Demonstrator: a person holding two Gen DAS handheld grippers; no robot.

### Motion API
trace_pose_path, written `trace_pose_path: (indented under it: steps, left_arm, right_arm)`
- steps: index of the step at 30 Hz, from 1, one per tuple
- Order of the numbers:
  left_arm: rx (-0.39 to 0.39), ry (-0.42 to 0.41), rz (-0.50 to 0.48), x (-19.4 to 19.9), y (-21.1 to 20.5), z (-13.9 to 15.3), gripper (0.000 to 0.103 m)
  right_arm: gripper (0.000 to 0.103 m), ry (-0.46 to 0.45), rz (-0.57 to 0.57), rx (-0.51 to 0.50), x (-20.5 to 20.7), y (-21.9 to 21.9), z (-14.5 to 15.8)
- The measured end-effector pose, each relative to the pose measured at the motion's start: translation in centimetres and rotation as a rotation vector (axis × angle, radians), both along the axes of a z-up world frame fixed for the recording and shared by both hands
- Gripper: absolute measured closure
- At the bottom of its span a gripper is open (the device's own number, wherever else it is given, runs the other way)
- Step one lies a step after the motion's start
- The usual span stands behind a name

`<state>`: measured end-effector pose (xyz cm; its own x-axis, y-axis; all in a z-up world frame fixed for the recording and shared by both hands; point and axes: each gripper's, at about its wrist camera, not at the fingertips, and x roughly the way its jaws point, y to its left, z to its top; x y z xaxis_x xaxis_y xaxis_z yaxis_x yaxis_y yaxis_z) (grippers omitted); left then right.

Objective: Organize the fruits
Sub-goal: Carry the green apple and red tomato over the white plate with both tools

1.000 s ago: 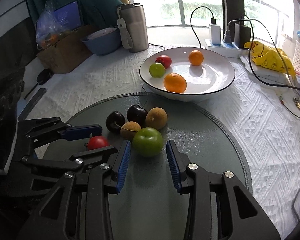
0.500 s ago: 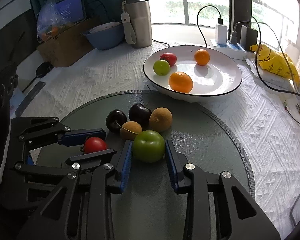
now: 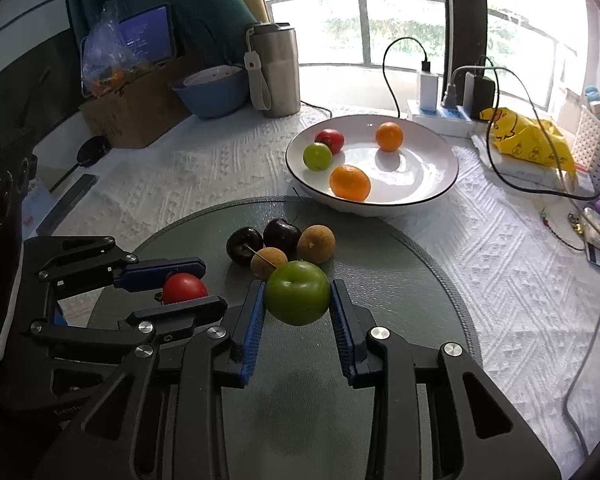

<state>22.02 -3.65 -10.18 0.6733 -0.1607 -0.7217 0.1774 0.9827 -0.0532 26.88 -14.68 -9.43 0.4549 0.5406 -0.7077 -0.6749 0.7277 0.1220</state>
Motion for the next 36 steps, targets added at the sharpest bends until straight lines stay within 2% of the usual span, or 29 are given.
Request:
trace_pose_path:
  steps: [21, 36]
  left_arm:
    - [0.022, -0.132, -0.004, -1.6, -1.7, 5.0, 0.074]
    - [0.04, -0.185, -0.01, 1.5, -2.6, 7.4, 0.074]
  right_arm:
    - [0.069, -0.099, -0.049, 0.051, -1.9, -3.7, 3.8]
    - [0.069, -0.156, -0.068, 0.102, 0.8, -5.9, 6.9]
